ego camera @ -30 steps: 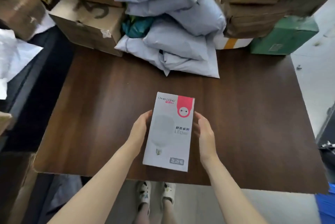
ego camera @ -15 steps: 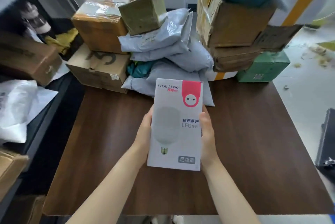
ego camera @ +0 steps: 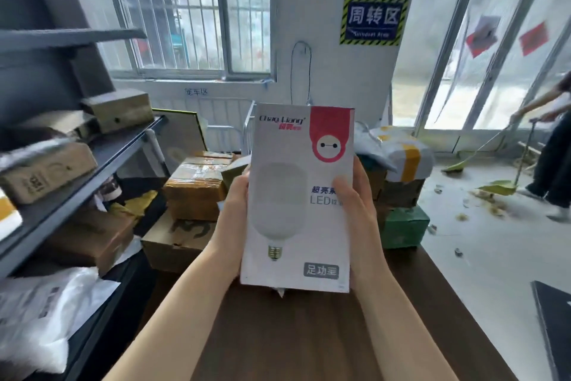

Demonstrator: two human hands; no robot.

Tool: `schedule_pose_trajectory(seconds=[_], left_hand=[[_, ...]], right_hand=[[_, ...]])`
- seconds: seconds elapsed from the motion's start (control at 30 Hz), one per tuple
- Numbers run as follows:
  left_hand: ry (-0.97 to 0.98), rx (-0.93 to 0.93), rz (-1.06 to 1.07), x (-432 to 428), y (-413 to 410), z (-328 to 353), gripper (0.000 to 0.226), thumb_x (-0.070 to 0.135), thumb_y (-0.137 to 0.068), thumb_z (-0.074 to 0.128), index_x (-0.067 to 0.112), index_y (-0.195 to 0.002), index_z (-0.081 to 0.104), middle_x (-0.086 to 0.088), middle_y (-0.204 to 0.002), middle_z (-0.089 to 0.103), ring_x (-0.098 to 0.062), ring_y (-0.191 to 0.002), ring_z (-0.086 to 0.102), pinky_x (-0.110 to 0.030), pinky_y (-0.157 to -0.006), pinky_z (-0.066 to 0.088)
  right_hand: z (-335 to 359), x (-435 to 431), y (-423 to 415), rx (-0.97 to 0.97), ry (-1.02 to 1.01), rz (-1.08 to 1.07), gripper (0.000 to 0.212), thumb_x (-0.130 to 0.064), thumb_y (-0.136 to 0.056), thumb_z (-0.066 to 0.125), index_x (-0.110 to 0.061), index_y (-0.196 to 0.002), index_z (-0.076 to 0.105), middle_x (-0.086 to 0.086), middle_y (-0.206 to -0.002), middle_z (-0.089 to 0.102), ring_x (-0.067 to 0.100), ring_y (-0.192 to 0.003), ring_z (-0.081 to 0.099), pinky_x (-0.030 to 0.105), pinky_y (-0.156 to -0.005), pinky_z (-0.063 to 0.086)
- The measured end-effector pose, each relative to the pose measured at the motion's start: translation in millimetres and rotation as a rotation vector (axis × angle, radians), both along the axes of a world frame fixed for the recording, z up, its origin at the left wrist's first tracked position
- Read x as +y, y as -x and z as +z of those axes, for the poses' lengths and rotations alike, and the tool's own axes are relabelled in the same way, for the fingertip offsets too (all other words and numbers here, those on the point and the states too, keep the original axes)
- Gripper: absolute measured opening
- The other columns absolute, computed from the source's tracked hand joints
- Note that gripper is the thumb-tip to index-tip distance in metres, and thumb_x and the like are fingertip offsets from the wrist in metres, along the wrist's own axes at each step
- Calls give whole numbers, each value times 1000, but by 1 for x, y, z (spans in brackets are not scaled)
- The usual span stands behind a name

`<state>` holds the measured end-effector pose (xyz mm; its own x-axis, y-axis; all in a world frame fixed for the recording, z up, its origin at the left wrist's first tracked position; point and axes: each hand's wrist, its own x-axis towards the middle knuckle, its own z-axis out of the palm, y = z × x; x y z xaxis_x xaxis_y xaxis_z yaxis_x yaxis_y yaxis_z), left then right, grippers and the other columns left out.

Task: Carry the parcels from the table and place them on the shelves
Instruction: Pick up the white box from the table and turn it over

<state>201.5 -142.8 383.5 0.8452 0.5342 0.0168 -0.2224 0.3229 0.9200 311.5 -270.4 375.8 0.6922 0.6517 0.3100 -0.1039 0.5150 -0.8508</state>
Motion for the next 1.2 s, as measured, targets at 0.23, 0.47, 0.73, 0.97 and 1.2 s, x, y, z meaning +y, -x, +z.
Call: schedule_pose_trajectory(seconds=[0.23,0.47,0.73,0.97,1.2], left_hand=[[-197,-57,2,-18,22,64,33,39,-93,44,20,-114,62,-7,-96,72,-20,-82,73,-36,-68,60],[-455,20,159,-14,37,88,50,70,-75,60,37,-111,71,4,-113,74,-15,-99,72,-29,-73,57],[36,6,-39,-10,46,97,50,47,-71,66,12,-106,70,-16,-86,78,-29,-63,76,-36,-53,62],[-335,14,233,-27,60,112,31,47,-98,49,25,-112,65,-9,-90,81,-31,-76,77,-46,-70,63],[-458,-106,170,-23,93,141,39,62,-88,49,47,-122,62,16,-127,64,-12,-122,54,-50,-103,40]], right_hand=[[56,-21,16,-107,-101,-59,48,-25,-91,58,-28,-139,55,10,-123,74,31,-103,74,41,-80,63],[73,-45,18,13,-278,17,20,-25,-93,57,-24,-105,72,5,-99,81,19,-79,78,33,-62,62],[83,-43,26,-406,157,-605,22,-46,-99,57,-41,-119,54,-10,-118,65,-11,-85,67,10,-54,53],[117,-41,46,-299,391,-111,130,-95,-42,59,-31,-153,36,0,-152,49,26,-133,54,52,-109,44],[105,-45,41,200,-146,292,41,-47,-89,59,-14,-104,77,15,-95,81,30,-76,80,39,-60,65]])
